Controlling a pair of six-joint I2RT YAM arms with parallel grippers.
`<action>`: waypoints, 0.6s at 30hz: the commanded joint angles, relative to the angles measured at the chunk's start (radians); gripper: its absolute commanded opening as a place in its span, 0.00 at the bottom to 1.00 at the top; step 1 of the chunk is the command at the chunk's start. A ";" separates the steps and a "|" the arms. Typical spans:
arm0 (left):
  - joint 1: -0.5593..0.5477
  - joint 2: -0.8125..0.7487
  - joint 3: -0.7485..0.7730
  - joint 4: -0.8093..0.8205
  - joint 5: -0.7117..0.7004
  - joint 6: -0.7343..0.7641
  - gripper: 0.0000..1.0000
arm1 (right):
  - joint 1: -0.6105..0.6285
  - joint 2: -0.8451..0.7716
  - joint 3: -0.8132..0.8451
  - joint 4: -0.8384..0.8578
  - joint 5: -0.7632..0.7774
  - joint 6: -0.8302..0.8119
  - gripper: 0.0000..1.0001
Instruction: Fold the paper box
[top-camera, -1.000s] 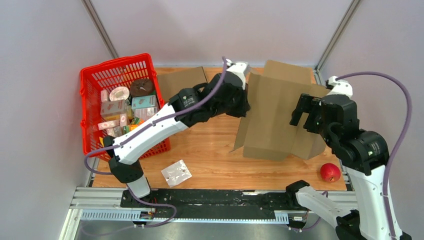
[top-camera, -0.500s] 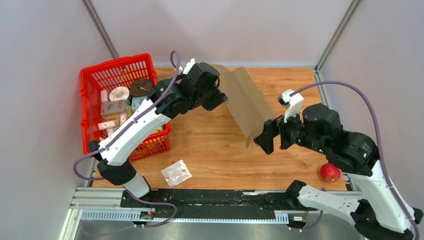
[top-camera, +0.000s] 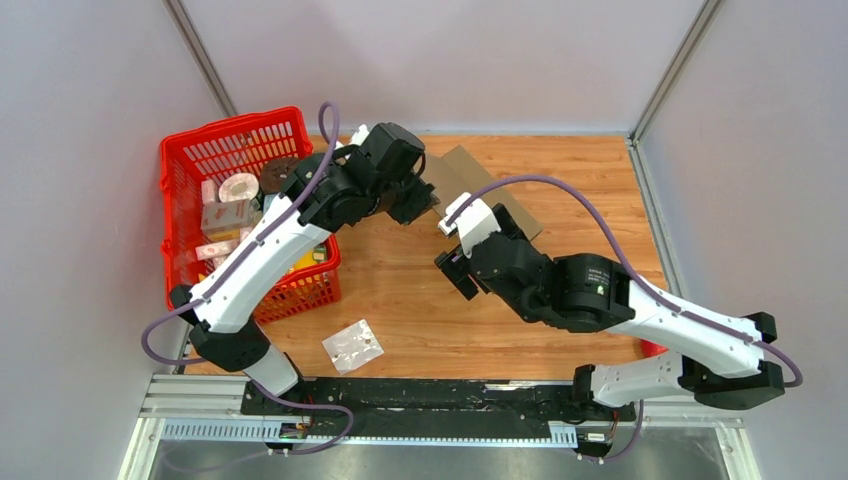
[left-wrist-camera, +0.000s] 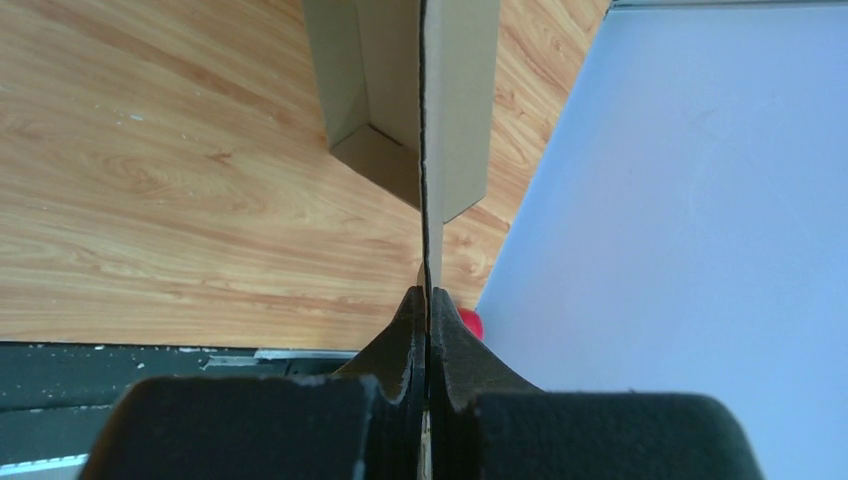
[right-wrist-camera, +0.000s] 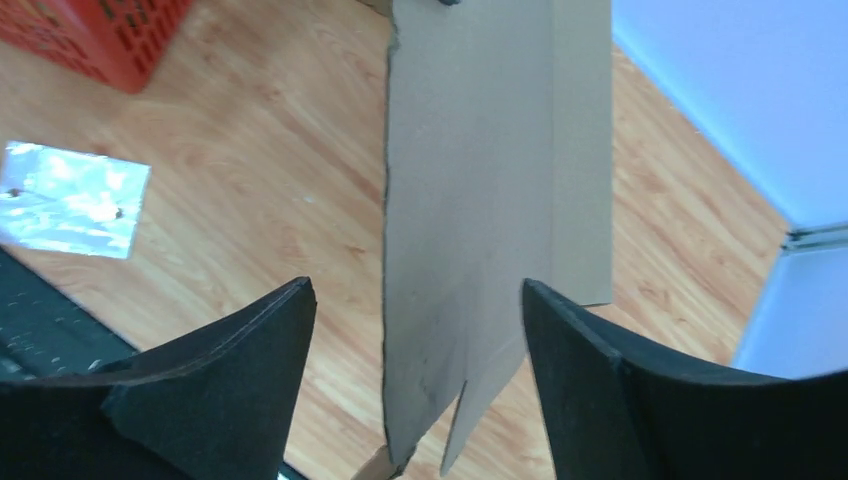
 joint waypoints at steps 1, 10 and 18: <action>0.015 -0.052 -0.012 -0.002 0.047 -0.019 0.00 | 0.007 -0.069 -0.028 0.193 0.107 -0.172 0.75; 0.025 -0.115 -0.059 0.028 0.050 -0.022 0.00 | -0.001 0.016 -0.048 0.228 0.163 -0.250 0.39; 0.025 -0.294 -0.258 0.271 0.044 0.040 0.11 | -0.045 0.050 -0.006 0.248 0.111 -0.304 0.00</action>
